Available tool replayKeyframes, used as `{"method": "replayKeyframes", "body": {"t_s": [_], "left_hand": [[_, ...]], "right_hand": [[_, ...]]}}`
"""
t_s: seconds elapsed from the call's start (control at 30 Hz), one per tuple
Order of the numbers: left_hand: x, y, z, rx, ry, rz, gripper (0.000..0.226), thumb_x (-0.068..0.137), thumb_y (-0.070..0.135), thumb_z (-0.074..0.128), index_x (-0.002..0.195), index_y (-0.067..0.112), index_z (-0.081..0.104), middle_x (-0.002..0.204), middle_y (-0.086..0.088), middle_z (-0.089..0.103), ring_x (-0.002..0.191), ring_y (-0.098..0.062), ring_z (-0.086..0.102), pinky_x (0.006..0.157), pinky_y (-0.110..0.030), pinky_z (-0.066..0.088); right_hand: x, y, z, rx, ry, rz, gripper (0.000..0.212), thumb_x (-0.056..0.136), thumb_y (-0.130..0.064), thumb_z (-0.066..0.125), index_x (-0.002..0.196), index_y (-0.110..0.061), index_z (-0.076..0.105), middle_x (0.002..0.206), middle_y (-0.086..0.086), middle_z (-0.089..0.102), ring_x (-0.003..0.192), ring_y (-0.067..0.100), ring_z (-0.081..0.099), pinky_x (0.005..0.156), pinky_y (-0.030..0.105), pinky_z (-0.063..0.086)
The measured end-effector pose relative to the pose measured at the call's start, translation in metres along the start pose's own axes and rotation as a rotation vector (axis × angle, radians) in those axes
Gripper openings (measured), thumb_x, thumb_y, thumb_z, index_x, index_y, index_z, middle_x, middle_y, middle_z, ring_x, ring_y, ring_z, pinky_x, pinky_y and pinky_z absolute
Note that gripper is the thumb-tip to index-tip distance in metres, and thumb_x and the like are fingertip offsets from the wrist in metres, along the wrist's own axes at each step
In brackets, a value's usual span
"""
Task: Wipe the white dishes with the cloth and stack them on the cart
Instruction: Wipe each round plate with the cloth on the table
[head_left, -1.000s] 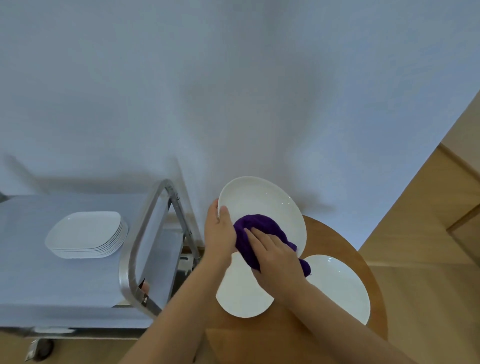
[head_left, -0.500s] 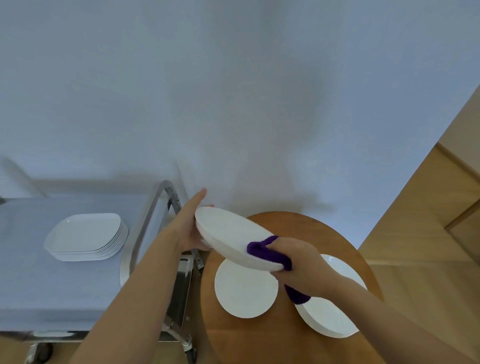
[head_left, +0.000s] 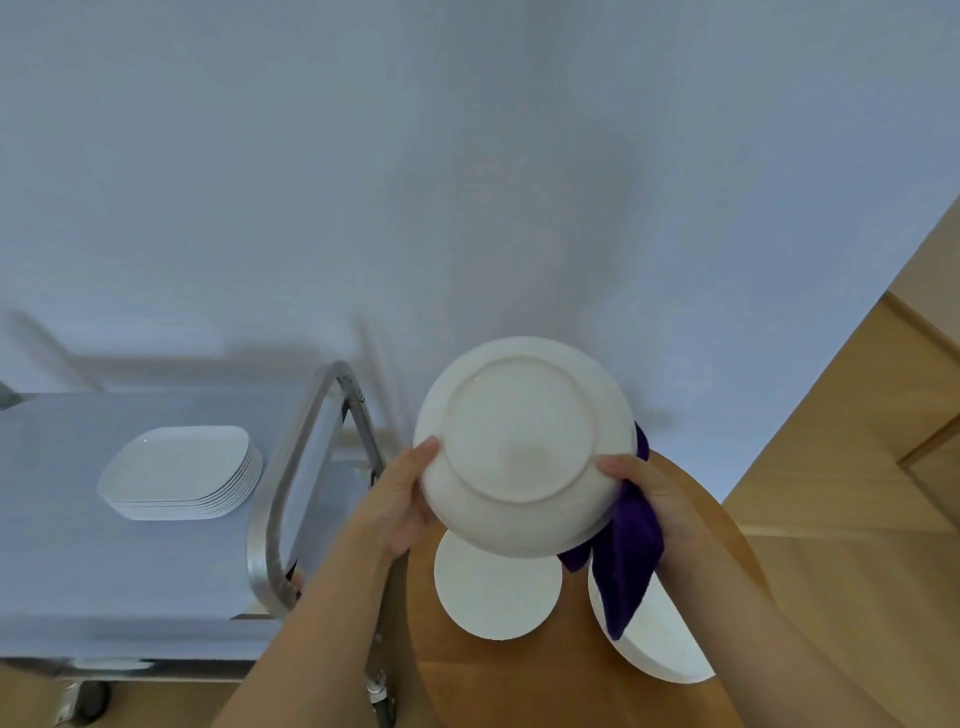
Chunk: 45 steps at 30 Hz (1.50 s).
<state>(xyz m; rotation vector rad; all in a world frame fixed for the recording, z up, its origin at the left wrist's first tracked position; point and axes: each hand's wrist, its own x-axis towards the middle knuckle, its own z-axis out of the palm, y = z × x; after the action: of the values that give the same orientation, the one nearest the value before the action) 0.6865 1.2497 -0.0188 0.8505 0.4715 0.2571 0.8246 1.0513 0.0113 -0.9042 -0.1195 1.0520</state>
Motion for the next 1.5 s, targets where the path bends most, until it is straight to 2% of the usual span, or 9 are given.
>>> {"method": "replayKeyframes", "body": {"t_s": [0.23,0.43,0.53,0.67,0.77,0.87,1.0,1.17,1.5], "left_hand": [[-0.008,-0.007,0.022,-0.078,0.061,0.040,0.049,0.060,0.006,0.076,0.107,0.009,0.068,0.102,-0.017,0.073,0.086,-0.033,0.072,0.060,-0.044,0.058],[-0.014,0.002,0.031,0.165,0.078,0.168,0.052,0.053,0.005,0.080,0.103,0.015,0.070,0.103,-0.013,0.073,0.091,-0.032,0.071,0.066,-0.042,0.058],[-0.014,0.006,0.036,0.340,0.143,0.179,0.065,0.040,0.018,0.085,0.103,0.018,0.069,0.100,-0.008,0.074,0.091,-0.030,0.071,0.072,-0.046,0.059],[-0.012,0.005,0.051,0.658,0.196,0.192,0.063,0.042,0.023,0.084,0.102,0.018,0.066,0.095,-0.002,0.072,0.089,-0.023,0.068,0.071,-0.036,0.058],[-0.013,0.003,0.059,0.779,0.124,0.203,0.049,0.055,0.015,0.088,0.098,0.022,0.068,0.086,0.004,0.074,0.083,-0.014,0.070,0.067,-0.025,0.057],[-0.018,0.004,0.057,0.830,0.086,0.193,0.043,0.065,0.014,0.086,0.101,0.022,0.066,0.089,0.007,0.073,0.084,-0.011,0.069,0.070,-0.025,0.057],[-0.029,0.010,0.058,0.879,0.088,0.211,0.038,0.062,0.013,0.087,0.086,0.031,0.064,0.074,0.019,0.070,0.071,0.002,0.065,0.054,-0.010,0.047],[-0.042,0.015,0.057,0.743,0.123,0.173,0.059,0.041,0.034,0.085,0.096,0.027,0.066,0.089,0.006,0.072,0.085,-0.014,0.068,0.064,-0.026,0.054],[-0.033,0.024,0.058,0.174,0.077,0.204,0.038,0.050,0.010,0.083,0.087,0.017,0.079,0.097,-0.012,0.075,0.085,-0.029,0.072,0.061,-0.036,0.058]], "right_hand": [[0.007,0.011,-0.016,0.000,0.178,0.131,0.035,0.071,-0.033,0.074,0.101,-0.015,0.068,0.098,0.010,0.072,0.082,0.027,0.071,0.059,0.036,0.057],[0.027,-0.002,-0.026,0.041,0.554,-0.087,0.065,0.086,-0.065,0.044,0.131,-0.019,0.048,0.103,0.004,0.062,0.091,0.021,0.060,0.068,0.036,0.049],[0.032,-0.022,-0.010,-0.268,0.620,-0.216,0.060,0.086,-0.066,0.043,0.131,-0.026,0.046,0.107,0.002,0.062,0.091,0.021,0.060,0.083,0.040,0.050],[0.032,-0.019,0.035,-0.881,0.317,-0.643,0.036,0.094,-0.040,0.049,0.127,-0.028,0.048,0.129,-0.004,0.054,0.106,-0.006,0.054,0.089,0.009,0.039],[0.032,0.000,0.057,-1.481,-0.002,-0.840,0.059,0.088,-0.054,0.039,0.140,-0.025,0.040,0.148,-0.002,0.034,0.138,0.014,0.025,0.113,0.031,0.016],[0.038,0.002,0.066,-1.779,-0.063,-0.913,0.066,0.086,-0.058,0.022,0.140,-0.024,0.042,0.148,0.003,0.036,0.138,0.024,0.025,0.111,0.043,0.017],[0.048,-0.004,0.063,-1.513,-0.040,-0.934,0.055,0.091,-0.047,0.025,0.130,-0.019,0.053,0.129,0.001,0.054,0.118,0.018,0.047,0.101,0.031,0.032],[0.058,-0.016,0.037,-0.867,0.109,-0.465,0.029,0.098,-0.042,0.036,0.115,-0.029,0.055,0.112,-0.010,0.059,0.108,0.014,0.056,0.090,0.027,0.045],[0.045,-0.009,0.008,-0.582,0.294,-0.305,0.026,0.091,-0.056,0.040,0.102,-0.039,0.058,0.097,-0.011,0.067,0.090,0.012,0.064,0.070,0.026,0.049]]}}
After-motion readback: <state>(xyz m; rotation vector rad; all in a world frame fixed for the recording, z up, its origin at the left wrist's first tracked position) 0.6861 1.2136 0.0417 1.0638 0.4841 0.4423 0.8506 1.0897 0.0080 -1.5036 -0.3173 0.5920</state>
